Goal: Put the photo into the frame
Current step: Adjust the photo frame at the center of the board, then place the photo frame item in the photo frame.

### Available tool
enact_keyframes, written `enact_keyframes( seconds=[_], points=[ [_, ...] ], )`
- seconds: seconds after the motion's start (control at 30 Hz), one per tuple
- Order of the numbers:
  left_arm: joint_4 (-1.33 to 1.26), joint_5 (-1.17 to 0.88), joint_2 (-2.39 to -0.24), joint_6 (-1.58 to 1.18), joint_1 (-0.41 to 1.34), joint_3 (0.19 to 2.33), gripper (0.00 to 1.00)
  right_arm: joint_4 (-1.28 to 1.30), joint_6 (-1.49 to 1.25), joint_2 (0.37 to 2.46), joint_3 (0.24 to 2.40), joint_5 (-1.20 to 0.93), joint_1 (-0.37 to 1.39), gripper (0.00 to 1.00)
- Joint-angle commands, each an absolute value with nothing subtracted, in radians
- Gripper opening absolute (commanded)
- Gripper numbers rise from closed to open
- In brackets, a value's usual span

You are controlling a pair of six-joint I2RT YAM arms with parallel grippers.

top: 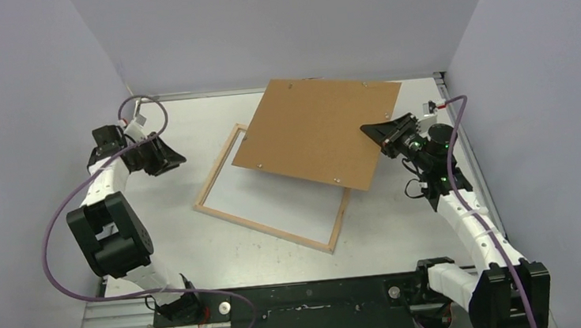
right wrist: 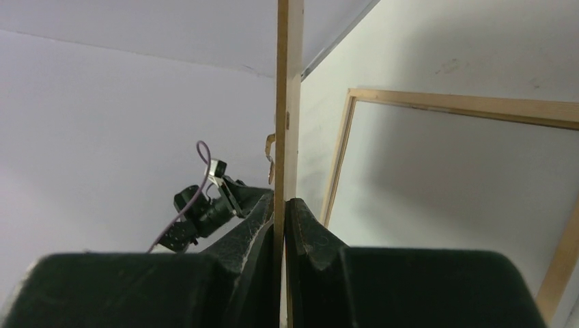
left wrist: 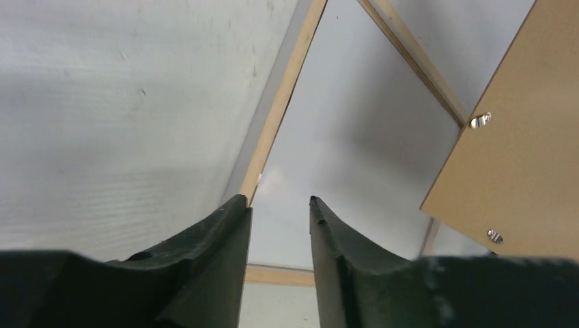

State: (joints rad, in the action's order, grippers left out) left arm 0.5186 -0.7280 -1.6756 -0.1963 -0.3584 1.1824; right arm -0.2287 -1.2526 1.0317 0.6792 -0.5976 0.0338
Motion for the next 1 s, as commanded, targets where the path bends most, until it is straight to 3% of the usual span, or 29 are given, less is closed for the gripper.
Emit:
enact_keyframes(
  seconds=[0.0,0.1,0.33,0.7,0.97],
  points=[
    [0.554,-0.705,-1.721,-0.085,-0.364,1.272,0.42,-0.316,-1.270,0.976,0.711,-0.543,0.112,0.05],
    [0.541,-0.650,-1.744,-0.052,-0.364,1.282,0.59,-0.310,-1.265,0.971,0.686,-0.475,0.185,0.05],
    [0.430,-0.590,-1.813,-0.029,-0.358,1.248,0.61,-0.360,-1.276,1.004,0.625,-0.364,0.299,0.05],
    [0.375,-0.618,-1.892,-0.047,-0.339,1.235,0.55,-0.406,-1.285,1.058,0.567,-0.246,0.393,0.05],
    [0.308,-0.566,-1.906,-0.064,-0.301,1.188,0.43,-0.469,-1.308,1.097,0.547,-0.235,0.403,0.05]
  ],
)
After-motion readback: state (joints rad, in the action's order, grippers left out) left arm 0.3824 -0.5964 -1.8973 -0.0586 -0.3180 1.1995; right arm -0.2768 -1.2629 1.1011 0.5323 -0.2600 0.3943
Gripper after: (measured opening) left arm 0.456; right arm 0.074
